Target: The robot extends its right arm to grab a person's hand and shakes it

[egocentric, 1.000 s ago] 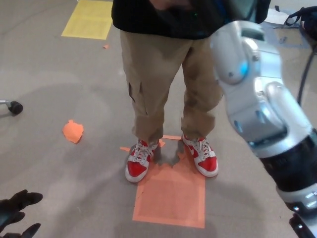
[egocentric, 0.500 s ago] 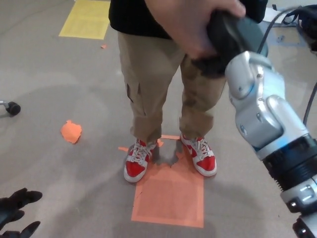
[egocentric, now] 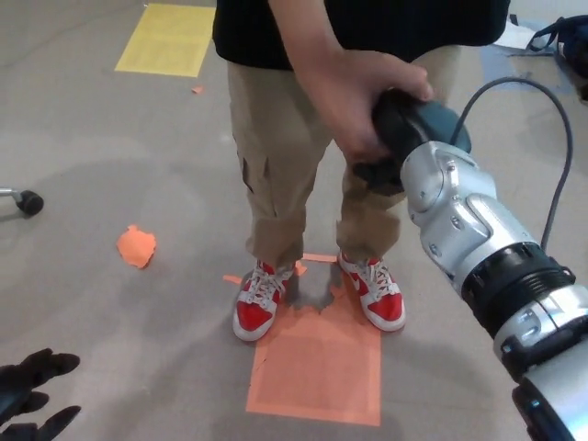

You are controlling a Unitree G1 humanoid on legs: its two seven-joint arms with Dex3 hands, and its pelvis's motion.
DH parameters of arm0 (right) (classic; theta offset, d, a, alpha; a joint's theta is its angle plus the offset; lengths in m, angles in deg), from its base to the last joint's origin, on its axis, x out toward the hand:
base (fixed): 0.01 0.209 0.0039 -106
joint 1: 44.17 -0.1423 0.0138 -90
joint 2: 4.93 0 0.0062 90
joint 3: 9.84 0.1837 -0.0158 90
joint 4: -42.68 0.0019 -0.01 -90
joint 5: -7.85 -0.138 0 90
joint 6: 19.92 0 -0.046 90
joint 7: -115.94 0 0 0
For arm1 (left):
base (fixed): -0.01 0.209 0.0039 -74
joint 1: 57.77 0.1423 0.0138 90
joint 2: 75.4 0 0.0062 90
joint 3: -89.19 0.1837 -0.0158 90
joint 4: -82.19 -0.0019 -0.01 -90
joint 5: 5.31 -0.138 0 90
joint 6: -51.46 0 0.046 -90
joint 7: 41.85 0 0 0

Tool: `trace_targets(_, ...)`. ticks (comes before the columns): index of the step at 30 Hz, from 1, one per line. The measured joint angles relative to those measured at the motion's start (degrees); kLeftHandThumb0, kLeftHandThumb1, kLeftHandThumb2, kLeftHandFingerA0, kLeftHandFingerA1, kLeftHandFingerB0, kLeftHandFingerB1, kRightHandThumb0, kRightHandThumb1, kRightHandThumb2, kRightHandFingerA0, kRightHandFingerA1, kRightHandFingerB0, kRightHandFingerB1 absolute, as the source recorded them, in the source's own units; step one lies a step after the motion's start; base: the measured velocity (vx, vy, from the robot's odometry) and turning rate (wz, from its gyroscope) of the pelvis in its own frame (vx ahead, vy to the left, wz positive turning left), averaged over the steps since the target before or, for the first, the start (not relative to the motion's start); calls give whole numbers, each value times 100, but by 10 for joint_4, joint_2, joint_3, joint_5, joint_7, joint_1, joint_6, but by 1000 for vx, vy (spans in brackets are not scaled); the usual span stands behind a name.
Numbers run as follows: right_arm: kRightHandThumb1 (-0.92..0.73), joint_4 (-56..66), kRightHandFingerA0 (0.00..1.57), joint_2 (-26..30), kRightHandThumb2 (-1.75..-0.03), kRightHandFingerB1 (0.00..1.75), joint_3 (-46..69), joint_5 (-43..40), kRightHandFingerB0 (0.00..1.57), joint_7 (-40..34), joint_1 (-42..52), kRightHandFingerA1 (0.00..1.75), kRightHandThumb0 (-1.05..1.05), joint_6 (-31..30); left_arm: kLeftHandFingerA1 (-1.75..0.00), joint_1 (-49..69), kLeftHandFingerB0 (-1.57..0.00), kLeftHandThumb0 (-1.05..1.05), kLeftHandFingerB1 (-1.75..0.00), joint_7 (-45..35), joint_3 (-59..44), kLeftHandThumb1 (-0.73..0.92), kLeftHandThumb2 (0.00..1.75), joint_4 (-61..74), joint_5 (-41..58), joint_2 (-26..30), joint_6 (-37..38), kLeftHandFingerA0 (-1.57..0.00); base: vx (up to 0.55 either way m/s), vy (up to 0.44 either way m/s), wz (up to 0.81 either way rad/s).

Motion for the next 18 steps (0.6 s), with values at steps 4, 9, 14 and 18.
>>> trace_targets(4, -60, 55, 92, 10, -57, 92, 4, -9, 67, -8, 7, 106, -8, 24, -47, 0, -1, -33, -47, 0, 0, 61, 111, -2, 0, 0, 0, -2, 0, 0, 0)
trace_targets(9, -80, 176, 110, 21, -67, 119, 14, -9, 64, -8, 12, 101, -13, 25, -36, -1, -14, -57, -30, 0, 0, 86, 65, -2, 0, -1, 0, -24, 0, 0, 0)
trace_targets(14, -77, 305, 109, 22, -78, 115, 29, -8, 66, -4, 15, 104, -14, 19, -37, -1, -15, -57, -31, 0, 0, 87, 66, -2, 0, -2, 0, -28, 0, 0, 0)
trace_targets(18, -80, 386, 99, 24, -63, 108, 41, -8, 66, 5, 20, 121, -11, 9, -47, -1, 0, -33, -47, 0, 1, 60, 111, -3, 0, -2, 0, -1, 0, 0, 0)
